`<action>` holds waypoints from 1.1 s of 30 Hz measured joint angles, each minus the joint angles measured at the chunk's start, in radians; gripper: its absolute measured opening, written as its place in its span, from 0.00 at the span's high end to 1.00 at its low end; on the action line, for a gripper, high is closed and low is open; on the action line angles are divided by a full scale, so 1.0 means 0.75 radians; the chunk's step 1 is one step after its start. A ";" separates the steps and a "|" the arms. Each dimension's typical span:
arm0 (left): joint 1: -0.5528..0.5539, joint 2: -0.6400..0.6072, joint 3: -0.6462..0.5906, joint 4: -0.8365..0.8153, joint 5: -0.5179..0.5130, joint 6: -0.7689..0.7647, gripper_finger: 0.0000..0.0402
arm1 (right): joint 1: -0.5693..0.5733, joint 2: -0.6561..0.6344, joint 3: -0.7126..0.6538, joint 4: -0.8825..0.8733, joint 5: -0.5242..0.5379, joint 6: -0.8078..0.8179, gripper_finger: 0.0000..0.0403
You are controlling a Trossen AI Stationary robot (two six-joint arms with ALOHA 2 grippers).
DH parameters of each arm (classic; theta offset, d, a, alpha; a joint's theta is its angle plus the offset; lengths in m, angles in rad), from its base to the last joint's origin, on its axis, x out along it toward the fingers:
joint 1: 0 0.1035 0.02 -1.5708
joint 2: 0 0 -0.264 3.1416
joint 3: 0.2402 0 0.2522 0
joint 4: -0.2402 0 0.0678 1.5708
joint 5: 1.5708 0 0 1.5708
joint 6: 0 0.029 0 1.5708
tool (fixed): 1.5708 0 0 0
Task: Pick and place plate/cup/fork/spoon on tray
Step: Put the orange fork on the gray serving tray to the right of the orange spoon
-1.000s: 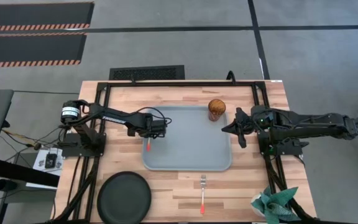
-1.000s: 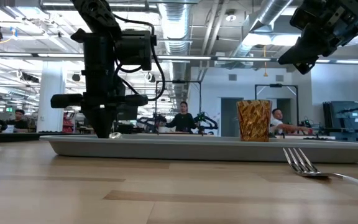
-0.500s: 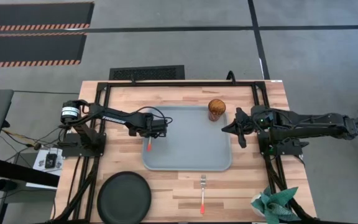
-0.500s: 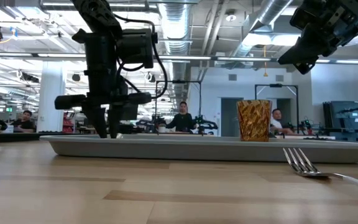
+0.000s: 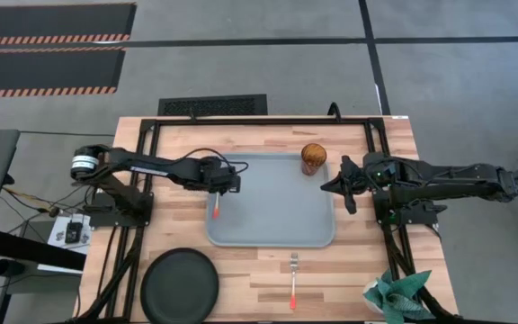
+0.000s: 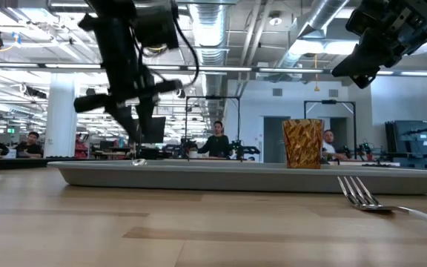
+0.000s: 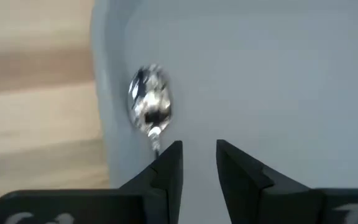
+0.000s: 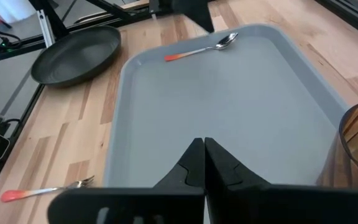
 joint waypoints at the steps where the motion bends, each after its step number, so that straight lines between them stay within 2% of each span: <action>1: -0.011 -0.022 0.000 0.010 -0.028 0.029 0.80 | 0.000 0.000 0.000 0.000 0.000 0.000 0.97; 6: -0.088 -0.099 -0.002 0.253 -0.113 0.311 0.88 | 0.000 0.001 0.000 0.000 0.000 -0.003 0.97; 10: -0.132 -0.103 -0.009 0.501 -0.093 0.569 0.98 | 0.000 0.000 0.000 0.000 0.000 0.004 0.97; 13: -0.134 -0.103 -0.009 0.680 -0.011 0.749 0.99 | 0.000 0.000 0.000 0.001 0.000 0.057 0.97; 18: -0.105 -0.102 -0.008 0.855 0.149 0.965 1.00 | 0.001 0.010 0.000 0.002 0.045 0.164 0.97; 22: -0.098 -0.101 -0.009 0.855 0.207 1.113 1.00 | 0.023 0.054 0.000 0.003 0.154 0.272 0.99; 25: -0.097 -0.101 -0.009 0.925 0.335 1.209 1.00 | 0.069 0.109 0.000 -0.003 0.255 0.376 0.99; 29: -0.103 -0.101 -0.039 1.064 0.500 1.277 1.00 | 0.143 0.171 0.000 -0.003 0.333 0.548 0.99; 33: -0.102 -0.101 -0.188 1.386 0.612 1.173 1.00 | 0.248 0.217 0.019 -0.005 0.413 0.706 0.99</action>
